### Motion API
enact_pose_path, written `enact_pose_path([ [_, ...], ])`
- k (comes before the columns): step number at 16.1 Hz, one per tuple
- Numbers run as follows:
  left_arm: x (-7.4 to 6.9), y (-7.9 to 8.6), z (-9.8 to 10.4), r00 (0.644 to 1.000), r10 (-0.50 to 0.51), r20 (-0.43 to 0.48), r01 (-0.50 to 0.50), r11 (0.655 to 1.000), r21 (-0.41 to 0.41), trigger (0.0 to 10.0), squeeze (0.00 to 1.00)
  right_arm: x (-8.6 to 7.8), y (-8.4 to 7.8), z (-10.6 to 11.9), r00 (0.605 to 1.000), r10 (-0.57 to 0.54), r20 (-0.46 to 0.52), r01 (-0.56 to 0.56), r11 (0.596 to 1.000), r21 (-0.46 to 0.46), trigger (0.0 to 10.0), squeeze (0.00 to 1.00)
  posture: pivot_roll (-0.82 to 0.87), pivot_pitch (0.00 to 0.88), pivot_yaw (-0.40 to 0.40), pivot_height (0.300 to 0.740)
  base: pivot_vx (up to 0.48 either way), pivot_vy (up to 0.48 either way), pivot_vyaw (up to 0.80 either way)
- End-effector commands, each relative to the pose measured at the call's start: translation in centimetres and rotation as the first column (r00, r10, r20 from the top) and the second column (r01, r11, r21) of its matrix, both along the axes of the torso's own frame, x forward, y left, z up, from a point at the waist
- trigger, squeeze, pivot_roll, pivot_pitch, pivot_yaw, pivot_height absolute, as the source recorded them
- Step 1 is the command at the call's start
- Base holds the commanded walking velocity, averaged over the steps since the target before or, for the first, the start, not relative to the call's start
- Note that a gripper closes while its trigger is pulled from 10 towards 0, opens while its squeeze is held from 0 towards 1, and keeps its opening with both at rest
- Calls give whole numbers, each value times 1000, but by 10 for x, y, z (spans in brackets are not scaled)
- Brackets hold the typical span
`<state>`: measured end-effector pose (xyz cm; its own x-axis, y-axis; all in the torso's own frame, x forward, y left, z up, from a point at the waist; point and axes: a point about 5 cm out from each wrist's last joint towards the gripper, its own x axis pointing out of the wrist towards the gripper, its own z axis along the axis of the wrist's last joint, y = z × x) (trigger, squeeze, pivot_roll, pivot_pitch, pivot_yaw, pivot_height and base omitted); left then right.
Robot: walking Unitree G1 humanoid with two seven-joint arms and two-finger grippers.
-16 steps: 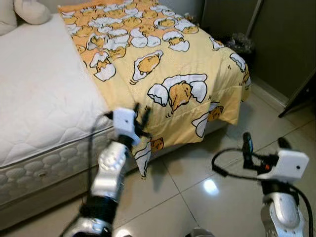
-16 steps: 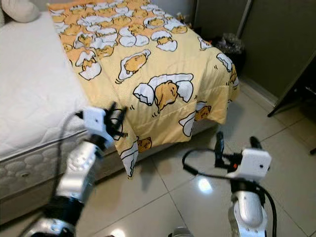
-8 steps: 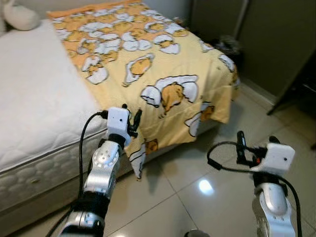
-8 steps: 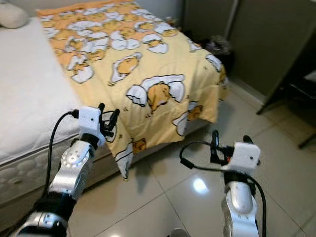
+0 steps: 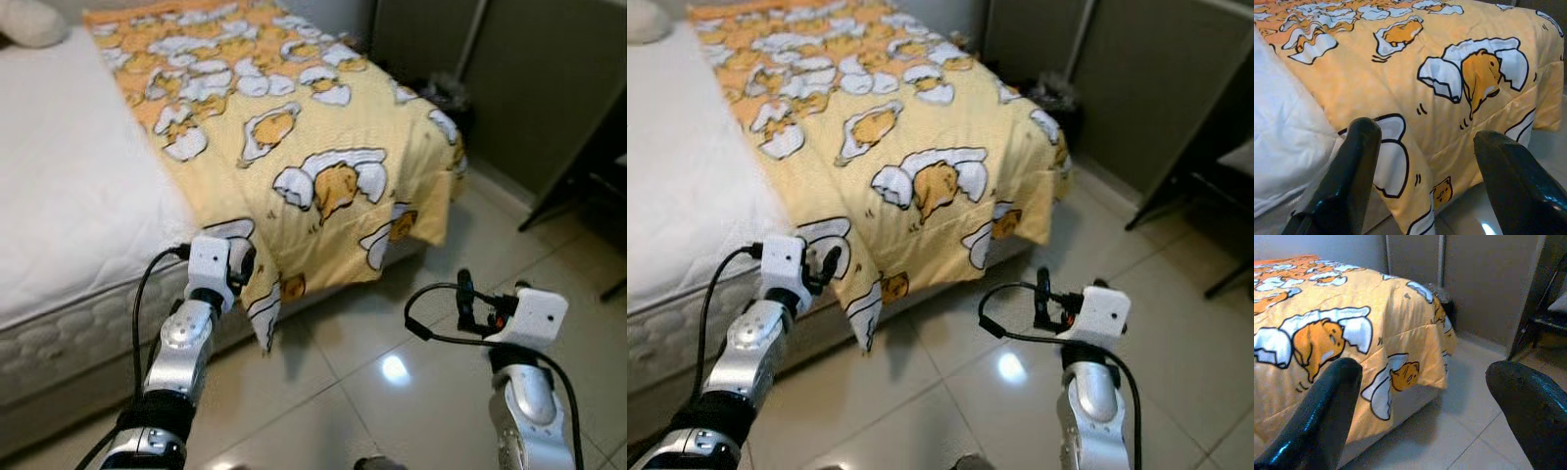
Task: Clean up the room
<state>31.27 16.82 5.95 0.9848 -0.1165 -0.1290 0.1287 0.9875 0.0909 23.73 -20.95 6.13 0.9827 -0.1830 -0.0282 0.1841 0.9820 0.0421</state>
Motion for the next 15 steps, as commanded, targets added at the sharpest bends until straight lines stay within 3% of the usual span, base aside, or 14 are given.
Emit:
enact_pose_path([
  [1,5,-4,6,999,-18,27,17,999,33,10000,745,2,-1,2,1000,3,12,-3,1000,-4,10000,0,-104,0,20,698,0,0,-538],
  [2,7,-3,8,1000,-7,31,6,998,55,10000,0,3,1,2,1000,16,7,-16,1000,-18,10000,0,-105,0,19,698,0,0,-538],
  [4,9,-4,13,998,-5,63,5,1000,1,10000,0,6,5,3,998,57,20,-56,997,-51,10000,0,-102,0,20,689,0,0,0],
  [6,8,-3,34,981,-25,192,41,996,-79,10000,0,6,11,16,991,97,87,-90,992,-89,10000,0,-97,0,19,689,0,0,0],
  [7,8,-2,42,973,-41,225,58,996,-70,10000,0,5,13,23,987,111,117,-100,990,-100,10000,0,-93,0,18,689,0,0,0],
  [10,11,-11,43,971,-103,214,105,994,3,10000,0,10,12,20,991,86,101,-79,995,-62,10000,0,-85,0,24,689,0,0,0],
  [15,7,-17,44,965,-164,205,170,985,-10,10000,0,14,21,17,991,96,98,-95,995,-25,10000,0,-67,0,34,723,0,0,0],
])
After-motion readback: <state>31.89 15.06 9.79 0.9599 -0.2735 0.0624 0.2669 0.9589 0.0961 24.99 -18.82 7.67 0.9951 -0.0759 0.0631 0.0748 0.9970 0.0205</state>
